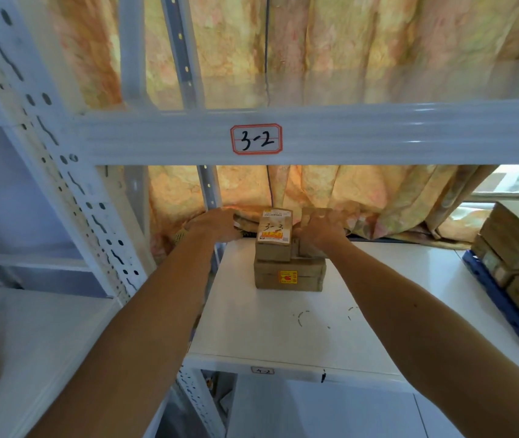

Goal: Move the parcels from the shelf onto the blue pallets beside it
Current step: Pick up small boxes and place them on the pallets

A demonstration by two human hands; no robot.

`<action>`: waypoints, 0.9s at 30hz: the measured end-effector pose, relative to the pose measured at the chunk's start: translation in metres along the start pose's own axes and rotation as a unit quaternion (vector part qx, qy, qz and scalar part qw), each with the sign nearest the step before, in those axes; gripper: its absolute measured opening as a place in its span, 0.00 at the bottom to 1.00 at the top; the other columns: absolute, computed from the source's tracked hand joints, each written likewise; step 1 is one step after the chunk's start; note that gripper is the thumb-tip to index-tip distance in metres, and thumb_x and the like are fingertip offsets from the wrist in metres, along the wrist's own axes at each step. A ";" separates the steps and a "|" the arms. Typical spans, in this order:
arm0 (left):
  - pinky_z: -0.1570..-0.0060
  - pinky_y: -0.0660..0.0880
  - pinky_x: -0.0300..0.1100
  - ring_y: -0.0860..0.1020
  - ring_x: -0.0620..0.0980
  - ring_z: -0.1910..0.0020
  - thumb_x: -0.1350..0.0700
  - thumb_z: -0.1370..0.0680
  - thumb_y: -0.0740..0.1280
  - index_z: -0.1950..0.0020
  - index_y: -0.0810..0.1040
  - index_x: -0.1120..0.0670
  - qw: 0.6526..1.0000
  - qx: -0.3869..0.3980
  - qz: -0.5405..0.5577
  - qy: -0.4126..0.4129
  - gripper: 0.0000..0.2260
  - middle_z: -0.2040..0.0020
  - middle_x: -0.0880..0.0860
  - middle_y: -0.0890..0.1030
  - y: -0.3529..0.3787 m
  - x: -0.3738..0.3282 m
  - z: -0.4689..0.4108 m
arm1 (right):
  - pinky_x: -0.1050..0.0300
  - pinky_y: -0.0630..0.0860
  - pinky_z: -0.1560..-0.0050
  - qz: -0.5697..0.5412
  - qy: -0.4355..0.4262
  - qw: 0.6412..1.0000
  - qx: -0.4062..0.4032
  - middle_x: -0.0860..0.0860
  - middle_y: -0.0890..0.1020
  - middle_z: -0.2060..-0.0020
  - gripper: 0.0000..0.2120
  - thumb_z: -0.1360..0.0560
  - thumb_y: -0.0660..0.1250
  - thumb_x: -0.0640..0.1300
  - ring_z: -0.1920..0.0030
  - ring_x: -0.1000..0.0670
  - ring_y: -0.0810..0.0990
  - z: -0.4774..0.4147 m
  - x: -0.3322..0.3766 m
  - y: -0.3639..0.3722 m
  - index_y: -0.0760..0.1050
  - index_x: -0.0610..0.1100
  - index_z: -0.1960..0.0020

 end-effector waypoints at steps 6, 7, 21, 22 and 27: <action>0.44 0.75 0.50 0.75 0.58 0.39 0.50 0.19 0.62 0.23 0.65 0.52 0.999 -0.022 0.034 0.010 0.24 0.29 0.58 0.73 -0.011 -0.018 0.005 | 0.39 0.62 0.30 0.011 -0.002 0.999 -0.035 0.40 0.55 0.21 0.42 0.25 0.58 0.72 0.24 0.36 0.59 0.009 -0.005 -0.014 0.56 0.49 0.20; 0.39 0.73 0.52 0.73 0.60 0.33 0.49 0.18 0.60 0.21 0.63 0.51 0.998 -0.026 0.048 0.011 0.25 0.26 0.58 0.70 -0.011 -0.024 0.004 | 0.39 0.62 0.29 0.018 -0.004 0.999 -0.040 0.40 0.55 0.22 0.42 0.26 0.58 0.73 0.24 0.36 0.59 0.010 -0.008 -0.018 0.56 0.50 0.20; 0.27 0.60 0.64 0.52 0.66 0.21 0.26 0.24 0.53 0.18 0.52 0.45 0.995 -0.027 0.090 0.040 0.40 0.17 0.56 0.45 0.025 -0.101 -0.005 | 0.42 0.65 0.33 0.089 0.006 0.992 -0.090 0.43 0.60 0.25 0.44 0.29 0.55 0.77 0.28 0.36 0.62 0.031 -0.085 -0.064 0.60 0.50 0.22; 0.28 0.61 0.64 0.54 0.67 0.21 0.28 0.23 0.56 0.18 0.53 0.45 0.996 -0.024 0.077 0.041 0.39 0.17 0.56 0.46 0.026 -0.103 -0.006 | 0.43 0.65 0.33 0.086 0.010 0.993 -0.085 0.43 0.59 0.24 0.44 0.29 0.55 0.77 0.28 0.36 0.62 0.034 -0.092 -0.065 0.60 0.50 0.22; 0.30 0.66 0.59 0.60 0.62 0.22 0.34 0.21 0.59 0.21 0.61 0.48 0.997 -0.038 0.054 0.048 0.32 0.20 0.57 0.60 0.030 -0.113 0.000 | 0.45 0.66 0.35 0.092 0.015 0.991 -0.099 0.43 0.62 0.25 0.35 0.25 0.58 0.70 0.31 0.37 0.65 0.050 -0.116 -0.067 0.66 0.51 0.25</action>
Point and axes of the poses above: each hand's wrist, its own z-axis away from the middle knuckle, its own y-axis out of the palm, x = y × z, the point moved 5 cm from there along -z, towards the middle knuckle
